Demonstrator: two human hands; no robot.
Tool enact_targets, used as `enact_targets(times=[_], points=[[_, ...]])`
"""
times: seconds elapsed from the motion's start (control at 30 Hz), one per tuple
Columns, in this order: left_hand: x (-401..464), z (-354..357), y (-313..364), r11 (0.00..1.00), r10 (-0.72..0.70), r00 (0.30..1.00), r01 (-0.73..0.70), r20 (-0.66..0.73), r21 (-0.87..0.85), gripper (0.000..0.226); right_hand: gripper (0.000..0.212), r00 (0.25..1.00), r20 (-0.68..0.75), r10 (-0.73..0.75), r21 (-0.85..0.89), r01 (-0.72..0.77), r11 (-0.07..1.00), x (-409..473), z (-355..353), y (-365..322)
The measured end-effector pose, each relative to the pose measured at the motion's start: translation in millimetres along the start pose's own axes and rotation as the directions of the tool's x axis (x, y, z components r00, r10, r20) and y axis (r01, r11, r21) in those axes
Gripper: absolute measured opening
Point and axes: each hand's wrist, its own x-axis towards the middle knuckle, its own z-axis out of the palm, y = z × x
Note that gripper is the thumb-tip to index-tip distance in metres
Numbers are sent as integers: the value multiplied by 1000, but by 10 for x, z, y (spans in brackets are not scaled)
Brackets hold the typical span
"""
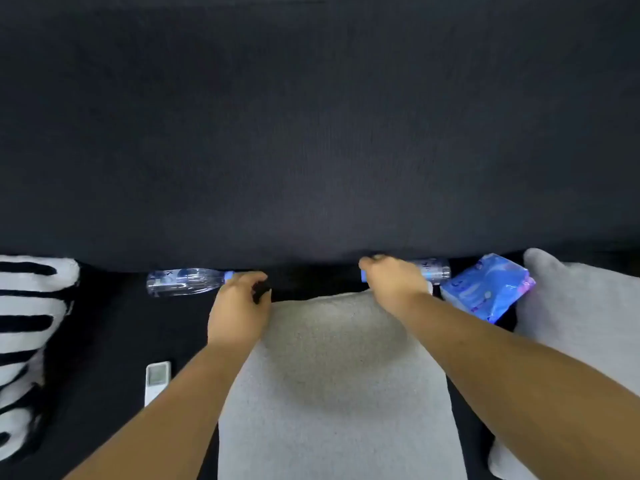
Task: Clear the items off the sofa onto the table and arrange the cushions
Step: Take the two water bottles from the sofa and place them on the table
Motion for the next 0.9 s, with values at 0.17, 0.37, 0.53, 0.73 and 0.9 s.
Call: enact_targets(times=[0.17,0.37,0.53,0.73,0.9], points=[[468,20,-251,959,34,999,-35,8,281,37,29,997,-5,-78,-209,75,975,284,109,-192],[787,-134,-589,671,27,981,-162,195,724,40,24,996,-36,-80,-374,61,925,472,284,-247],[946,-29,-702,545,23,961,-242,275,802,32,28,997,4,-77,-452,71,889,541,419,-323],[971,121,-751,486,76,955,-286,285,826,28,33,992,107,-67,-500,112,859,662,436,-413],[922,110,-835,599,114,968,-248,226,761,27,31,985,127,-114,-510,164,844,587,424,-403]])
